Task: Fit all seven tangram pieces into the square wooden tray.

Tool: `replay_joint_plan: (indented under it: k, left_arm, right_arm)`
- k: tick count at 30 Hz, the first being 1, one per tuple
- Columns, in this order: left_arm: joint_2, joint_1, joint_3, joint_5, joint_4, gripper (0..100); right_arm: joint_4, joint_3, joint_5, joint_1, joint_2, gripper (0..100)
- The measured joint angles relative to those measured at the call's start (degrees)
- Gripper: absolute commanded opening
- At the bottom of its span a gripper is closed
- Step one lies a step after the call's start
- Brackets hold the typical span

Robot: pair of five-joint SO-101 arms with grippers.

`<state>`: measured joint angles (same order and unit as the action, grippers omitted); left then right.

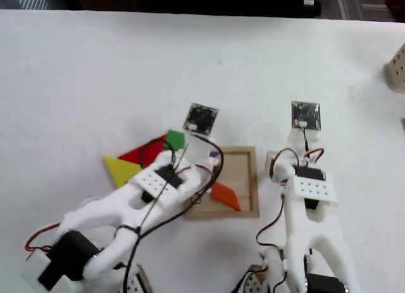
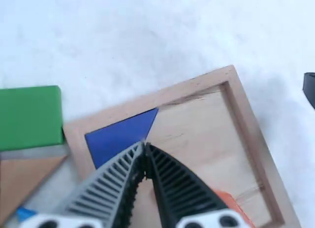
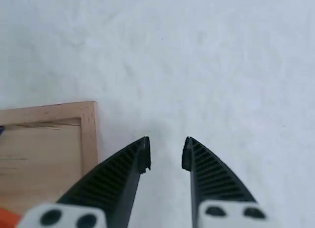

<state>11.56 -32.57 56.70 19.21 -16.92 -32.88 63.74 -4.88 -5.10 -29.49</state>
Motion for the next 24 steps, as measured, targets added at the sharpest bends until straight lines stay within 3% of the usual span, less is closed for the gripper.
replay_joint_plan:
  k: [6,11,19,24]
  left_arm:
    - [3.7,-6.9,0.0,0.2,0.2,2]
    - [3.3,-13.6,0.0,4.5,4.2,2]
    - [-9.8,-14.8,-2.9,5.5,5.1,2]
    - [-9.8,-16.8,-3.1,5.3,2.5,2]
  right_arm:
    - [0.0,0.0,0.0,0.0,0.0,11.9]
    - [0.0,0.0,0.0,0.0,0.0,11.9]
    - [0.0,0.0,0.0,0.0,0.0,11.9]
    - [0.0,0.0,0.0,0.0,0.0,11.9]
